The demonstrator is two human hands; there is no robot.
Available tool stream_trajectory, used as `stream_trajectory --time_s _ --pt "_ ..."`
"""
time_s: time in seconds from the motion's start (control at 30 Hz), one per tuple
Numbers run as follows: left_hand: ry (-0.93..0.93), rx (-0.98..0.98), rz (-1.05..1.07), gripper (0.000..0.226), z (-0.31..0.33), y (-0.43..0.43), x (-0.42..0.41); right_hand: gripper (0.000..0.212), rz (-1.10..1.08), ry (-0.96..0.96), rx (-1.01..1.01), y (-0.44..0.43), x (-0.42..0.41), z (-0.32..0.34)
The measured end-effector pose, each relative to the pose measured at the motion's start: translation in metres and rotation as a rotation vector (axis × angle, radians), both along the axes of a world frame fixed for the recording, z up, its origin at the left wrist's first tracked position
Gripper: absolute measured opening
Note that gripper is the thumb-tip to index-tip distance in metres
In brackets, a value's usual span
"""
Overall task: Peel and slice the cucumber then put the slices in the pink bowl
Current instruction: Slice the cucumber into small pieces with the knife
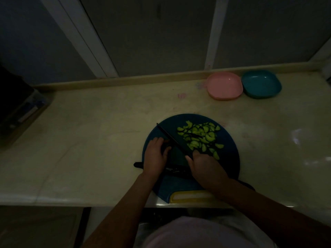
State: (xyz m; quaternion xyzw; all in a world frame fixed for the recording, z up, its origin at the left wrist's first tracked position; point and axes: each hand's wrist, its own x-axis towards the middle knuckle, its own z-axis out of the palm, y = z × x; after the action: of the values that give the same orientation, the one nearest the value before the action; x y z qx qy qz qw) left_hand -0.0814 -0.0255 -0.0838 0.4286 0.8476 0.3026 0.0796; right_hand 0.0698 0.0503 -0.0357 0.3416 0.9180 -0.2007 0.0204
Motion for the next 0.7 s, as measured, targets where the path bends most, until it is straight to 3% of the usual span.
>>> stream_trajectory --time_s 0.47,0.7 --pt "-0.021 -0.001 -0.004 0.011 0.0 -0.001 -0.001 0.04 0.032 -0.016 -0.082 0.008 -0.009 -0.003" --pt "-0.028 0.003 -0.011 0.013 0.001 -0.001 0.0 0.04 0.022 -0.018 -0.018 0.011 -0.01 -0.009"
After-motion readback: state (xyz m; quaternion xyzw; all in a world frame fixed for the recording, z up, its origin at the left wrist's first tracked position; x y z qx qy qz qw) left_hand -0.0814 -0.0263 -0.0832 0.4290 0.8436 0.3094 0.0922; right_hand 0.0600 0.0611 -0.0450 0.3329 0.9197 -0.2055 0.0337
